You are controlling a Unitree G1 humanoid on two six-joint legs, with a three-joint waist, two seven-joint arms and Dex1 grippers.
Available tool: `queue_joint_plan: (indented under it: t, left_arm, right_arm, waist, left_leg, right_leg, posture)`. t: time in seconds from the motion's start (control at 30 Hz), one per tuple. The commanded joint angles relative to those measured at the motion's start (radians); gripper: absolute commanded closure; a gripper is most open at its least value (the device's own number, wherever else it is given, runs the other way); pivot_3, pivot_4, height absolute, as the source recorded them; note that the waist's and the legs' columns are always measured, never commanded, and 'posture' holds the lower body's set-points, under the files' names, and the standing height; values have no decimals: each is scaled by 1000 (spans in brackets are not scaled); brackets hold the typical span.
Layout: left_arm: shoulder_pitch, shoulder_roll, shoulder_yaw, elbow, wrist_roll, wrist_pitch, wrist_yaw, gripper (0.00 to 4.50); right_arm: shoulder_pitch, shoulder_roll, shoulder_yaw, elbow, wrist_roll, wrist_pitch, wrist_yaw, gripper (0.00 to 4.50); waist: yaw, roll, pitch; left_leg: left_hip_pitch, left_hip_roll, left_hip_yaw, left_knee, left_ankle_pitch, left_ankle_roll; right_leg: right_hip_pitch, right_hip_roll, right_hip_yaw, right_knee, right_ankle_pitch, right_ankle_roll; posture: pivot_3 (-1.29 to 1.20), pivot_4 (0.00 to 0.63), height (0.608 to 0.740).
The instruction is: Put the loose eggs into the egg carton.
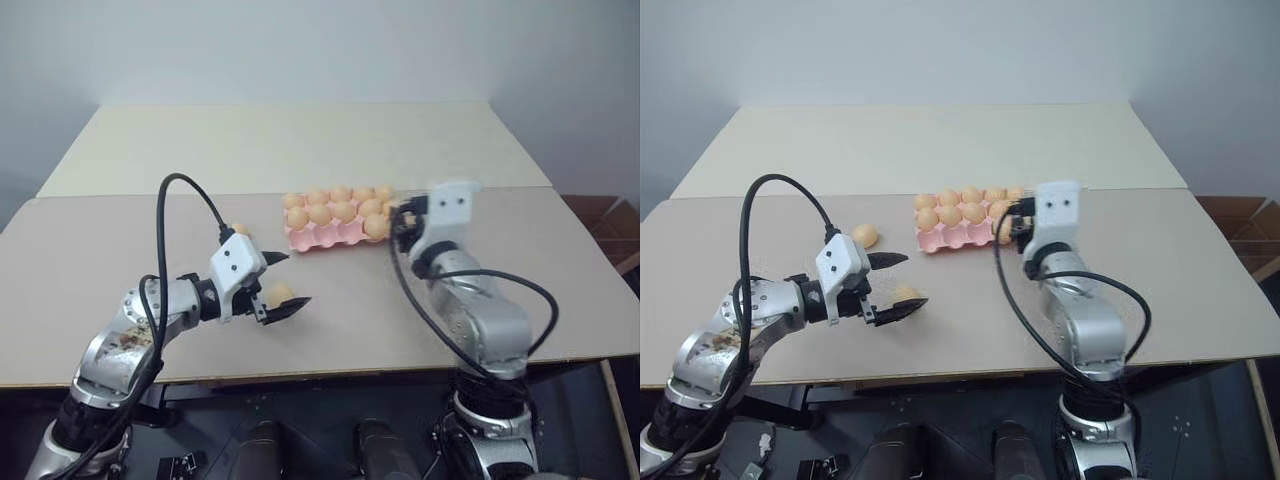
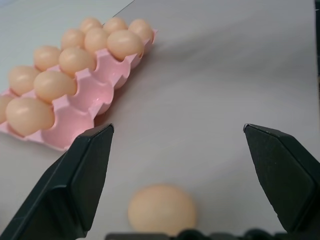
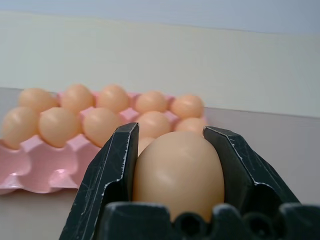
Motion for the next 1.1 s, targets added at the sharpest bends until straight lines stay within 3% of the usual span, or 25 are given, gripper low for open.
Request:
queue_joint_plan:
  t: [0.03, 0.23, 0.63, 0.67, 0.83, 0.87, 1.1]
  left_arm:
    - [-25, 6, 0, -17, 11, 7, 21, 0]
    - [-8, 3, 4, -45, 9, 23, 37, 0]
    - [9, 14, 20, -67, 7, 49, 61, 0]
    - [9, 15, 20, -68, 8, 50, 63, 0]
    - [12, 6, 24, -73, 8, 54, 82, 0]
    - [13, 2, 28, -77, 5, 54, 89, 0]
    - [38, -37, 109, -131, -53, 86, 144, 0]
  right_arm:
    - [-47, 8, 48, 93, -36, -113, 16, 2564]
    - [-125, 41, 82, 304, -67, -264, 31, 2564]
    - [-196, 93, 78, 501, -81, -371, 59, 2564]
    - [-198, 95, 75, 509, -79, -376, 59, 1837]
    - [-201, 96, 65, 480, -70, -370, 64, 203]
    - [-195, 95, 58, 436, -60, -355, 68, 43]
    - [-59, 10, -3, 4, 51, -198, 157, 43]
  waist:
    - [-1, 0, 0]
    - [-4, 0, 0]
    - [-4, 0, 0]
    - [-4, 0, 0]
    - [-4, 0, 0]
    - [-4, 0, 0]
    - [4, 0, 0]
  left_leg:
    - [0, 0, 0, 0, 0, 0]
    - [-1, 0, 0, 0, 0, 0]
    - [0, 0, 0, 0, 0, 0]
    - [-1, 0, 0, 0, 0, 0]
    - [-1, 0, 0, 0, 0, 0]
    - [0, 0, 0, 0, 0, 0]
    - [-2, 0, -3, 0, 0, 0]
  right_leg:
    - [0, 0, 0, 0, 0, 0]
    - [-1, 0, 0, 0, 0, 0]
    - [-1, 0, 0, 0, 0, 0]
    - [-1, 0, 0, 0, 0, 0]
    - [-1, 0, 0, 0, 0, 0]
    - [-1, 0, 0, 0, 0, 0]
    - [-1, -1, -1, 0, 0, 0]
  posture:
    - [0, 150, 740]
    - [0, 150, 740]
    - [0, 150, 740]
    - [0, 150, 740]
    - [0, 150, 740]
    - [0, 150, 740]
    - [0, 150, 740]
